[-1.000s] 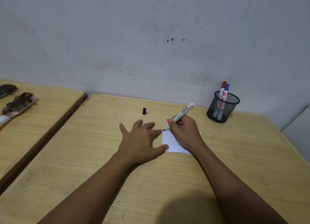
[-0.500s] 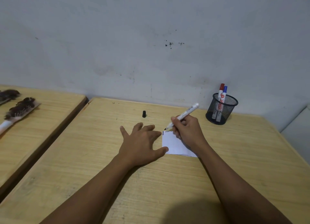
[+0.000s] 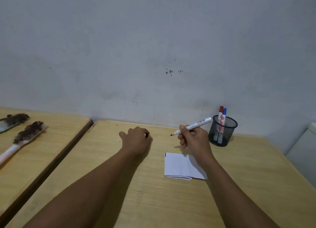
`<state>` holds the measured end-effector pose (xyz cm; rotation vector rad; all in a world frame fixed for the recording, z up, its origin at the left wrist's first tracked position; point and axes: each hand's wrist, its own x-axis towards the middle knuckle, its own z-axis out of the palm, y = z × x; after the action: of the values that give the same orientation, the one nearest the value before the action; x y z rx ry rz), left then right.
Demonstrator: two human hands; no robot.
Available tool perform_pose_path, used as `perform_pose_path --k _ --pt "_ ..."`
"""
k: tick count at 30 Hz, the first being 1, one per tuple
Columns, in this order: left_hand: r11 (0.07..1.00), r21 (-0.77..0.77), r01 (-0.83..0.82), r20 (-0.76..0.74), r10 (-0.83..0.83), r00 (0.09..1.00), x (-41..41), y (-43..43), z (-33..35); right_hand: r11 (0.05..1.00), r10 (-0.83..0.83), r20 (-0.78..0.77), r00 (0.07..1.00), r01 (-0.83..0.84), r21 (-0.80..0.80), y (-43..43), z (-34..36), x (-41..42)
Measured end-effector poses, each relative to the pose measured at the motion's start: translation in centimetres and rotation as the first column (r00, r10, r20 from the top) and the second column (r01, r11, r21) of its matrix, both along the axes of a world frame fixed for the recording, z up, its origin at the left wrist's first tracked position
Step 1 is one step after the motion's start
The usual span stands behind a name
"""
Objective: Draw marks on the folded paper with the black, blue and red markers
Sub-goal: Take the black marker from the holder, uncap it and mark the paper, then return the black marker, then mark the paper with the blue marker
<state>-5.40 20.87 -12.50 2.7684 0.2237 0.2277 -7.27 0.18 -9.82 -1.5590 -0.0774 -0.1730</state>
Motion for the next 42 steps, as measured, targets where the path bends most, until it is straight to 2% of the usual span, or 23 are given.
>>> perform_pose_path --k 2,5,7,9,10,12,18,21,23,26,29,30,32,34,35,36,38,40,42 --pt "0.998 -0.059 0.016 0.070 -0.011 0.997 -0.4 -0.2 0.0 1.000 -0.001 -0.008 1.000 0.001 0.019 -0.6 -0.1 -0.3" --pt "0.949 -0.313 0.028 0.120 0.010 0.993 -1.1 -0.9 1.0 0.998 -0.026 -0.015 1.000 0.026 0.058 -1.3 0.5 -0.6" --pt "0.823 -0.553 0.129 0.144 -0.058 0.988 -1.7 -1.5 2.3 0.997 -0.056 -0.008 0.998 0.056 0.061 -1.4 1.1 -0.7" --pt "0.619 -0.741 0.259 0.204 -0.161 0.966 -2.9 -2.4 3.8 0.995 -0.069 -0.003 0.998 0.069 0.068 -1.4 2.0 -0.9" --pt "0.562 -0.769 0.304 0.233 -0.196 0.952 -3.6 -2.9 4.7 0.995 -0.063 0.003 0.998 0.063 0.073 -1.4 2.4 -1.0" --pt "0.518 -0.775 0.362 0.269 -0.247 0.931 -4.6 -3.9 6.2 0.996 -0.040 0.028 0.999 0.038 0.075 -1.6 3.5 -1.4" --pt "0.467 -0.744 0.479 0.357 -0.328 0.875 -6.3 -6.9 9.4 0.999 -0.014 0.114 0.993 0.008 0.048 -3.3 6.5 -3.4" --pt "0.505 -0.673 0.540 0.372 -0.401 0.837 -6.5 -8.1 10.7 0.999 0.006 0.131 0.991 -0.010 0.035 -4.6 7.9 -4.6" --pt "0.590 -0.547 0.594 0.395 -0.444 0.805 -6.5 -8.9 11.4 1.000 -0.013 0.121 0.993 0.010 0.025 -5.4 8.5 -5.3" --pt "0.723 -0.274 0.635 0.495 -0.459 0.737 -6.5 -10.8 12.0 0.996 -0.069 0.087 0.994 0.064 0.067 -6.4 8.8 -5.6" --pt "0.839 0.029 0.544 0.566 -0.462 0.683 -6.3 -12.5 11.9 0.990 -0.096 0.032 0.995 0.092 0.106 -7.4 9.0 -5.3" --pt "0.853 0.068 0.517 0.571 -0.458 0.681 -6.0 -13.0 11.9 0.990 -0.105 0.014 0.994 0.104 0.094 -7.9 9.1 -5.1" --pt "0.867 0.021 0.498 0.555 -0.425 0.715 -5.1 -13.7 12.2 0.975 -0.217 0.032 0.976 0.219 -0.041 -9.1 9.3 -4.4" --pt "0.869 -0.009 0.494 0.547 -0.409 0.730 -3.9 -14.5 12.9 0.877 -0.380 0.191 0.905 0.418 -0.237 -10.6 9.2 -3.2" --pt "0.866 0.007 0.500 0.545 -0.422 0.724 -3.3 -15.0 13.4 0.827 -0.385 0.296 0.874 0.469 -0.308 -11.4 9.3 -2.7" --pt "0.858 0.025 0.512 0.544 -0.442 0.714 -2.8 -15.6 13.8 0.792 -0.331 0.379 0.864 0.473 -0.386 -12.0 9.3 -2.3" --pt "0.835 0.045 0.548 0.538 -0.483 0.691 -1.6 -17.0 14.6 0.740 -0.190 0.449 0.873 0.428 -0.519 -12.9 9.1 -1.0" --pt "0.811 0.032 0.584 0.540 -0.506 0.673 -0.4 -18.3 15.1 0.714 -0.151 0.484 0.862 0.433 -0.550 -13.8 9.2 0.1" --pt "0.797 -0.021 0.604 0.552 -0.494 0.672 0.8 -19.4 15.6 0.730 -0.153 0.492 0.857 0.434 -0.528 -14.7 9.0 1.6"
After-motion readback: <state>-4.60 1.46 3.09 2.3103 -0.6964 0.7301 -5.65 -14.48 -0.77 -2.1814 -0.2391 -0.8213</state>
